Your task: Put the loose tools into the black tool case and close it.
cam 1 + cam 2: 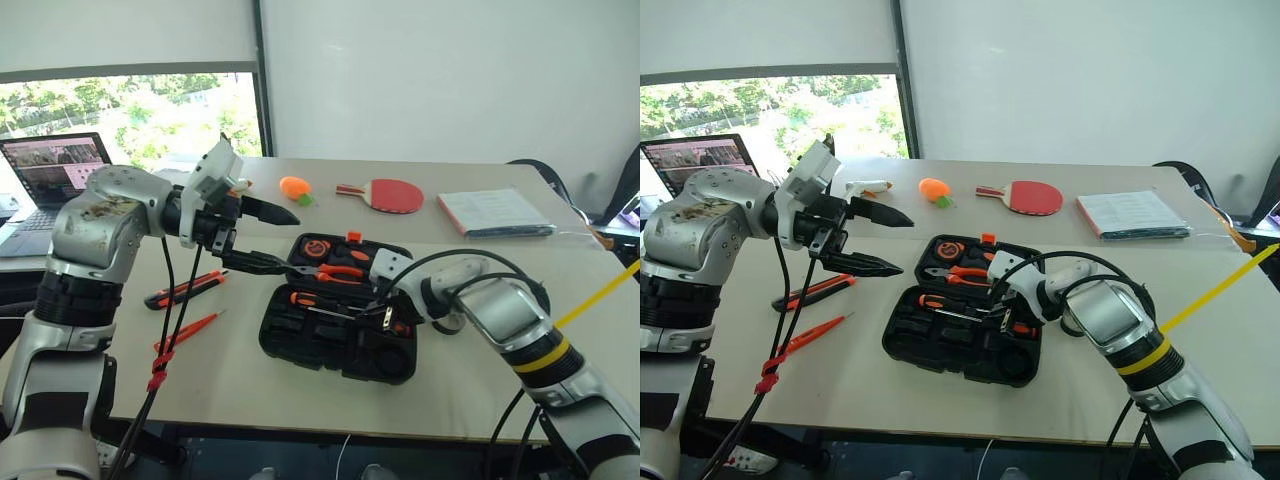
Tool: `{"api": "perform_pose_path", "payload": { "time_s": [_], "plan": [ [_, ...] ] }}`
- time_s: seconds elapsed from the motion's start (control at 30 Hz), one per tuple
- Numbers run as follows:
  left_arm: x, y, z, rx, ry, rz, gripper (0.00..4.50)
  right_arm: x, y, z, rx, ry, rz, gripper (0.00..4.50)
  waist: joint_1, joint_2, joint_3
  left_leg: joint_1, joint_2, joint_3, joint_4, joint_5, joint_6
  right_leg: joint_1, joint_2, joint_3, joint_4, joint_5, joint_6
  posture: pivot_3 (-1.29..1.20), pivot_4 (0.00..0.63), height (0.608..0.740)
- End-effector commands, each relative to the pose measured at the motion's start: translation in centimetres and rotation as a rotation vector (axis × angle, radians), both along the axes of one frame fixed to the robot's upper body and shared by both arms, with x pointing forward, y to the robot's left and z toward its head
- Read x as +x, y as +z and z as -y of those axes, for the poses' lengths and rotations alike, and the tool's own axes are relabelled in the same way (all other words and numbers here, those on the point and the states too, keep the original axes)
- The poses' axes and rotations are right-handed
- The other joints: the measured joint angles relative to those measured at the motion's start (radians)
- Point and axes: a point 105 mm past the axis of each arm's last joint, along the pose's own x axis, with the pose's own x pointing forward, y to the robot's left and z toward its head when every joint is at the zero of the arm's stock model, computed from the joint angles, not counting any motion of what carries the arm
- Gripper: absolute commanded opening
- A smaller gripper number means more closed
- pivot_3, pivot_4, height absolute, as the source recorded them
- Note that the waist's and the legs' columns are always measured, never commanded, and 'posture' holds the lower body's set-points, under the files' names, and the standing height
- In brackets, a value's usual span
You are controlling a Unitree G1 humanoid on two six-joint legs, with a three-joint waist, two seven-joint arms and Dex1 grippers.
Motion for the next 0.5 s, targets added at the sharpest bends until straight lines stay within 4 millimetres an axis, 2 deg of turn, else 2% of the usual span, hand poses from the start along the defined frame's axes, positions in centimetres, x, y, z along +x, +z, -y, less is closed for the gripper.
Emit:
{"api": "perform_pose_path", "payload": {
  "time_s": [0.03, 0.37, 0.5],
  "plan": [
    [-0.1, 1.1, 0.1, -0.001, -0.006, 0.048, 4.5, 0.2, -2.1, 0.2, -0.028, -0.024, -0.035, 0.07, -0.003, 0.0, 0.0, 0.001, 0.0, 0.0, 0.0, 0.0, 0.0, 0.001, 0.0, 0.0, 0.0, 0.0, 0.0, 0.0, 0.15, 0.74],
    [0.0, 0.9, 0.2, -0.007, -0.009, 0.042, 4.5, -0.2, -3.3, 0.1, -0.055, -0.014, -0.064, 0.07, -0.009, -0.001, -0.001, 0.005, 0.0, 0.0, -0.001, 0.0, 0.0, 0.005, 0.0, 0.0, 0.0, 0.0, 0.0, 0.0, 0.15, 0.74],
    [0.1, 0.4, 0.1, -0.003, -0.001, 0.034, 4.5, 0.0, -1.5, 0.2, -0.014, -0.028, -0.035, 0.07, -0.008, -0.002, -0.001, 0.005, 0.0, -0.001, -0.001, 0.0, 0.0, 0.005, 0.0, 0.0, 0.0, 0.0, 0.0, 0.0, 0.15, 0.74]
  ]
}}
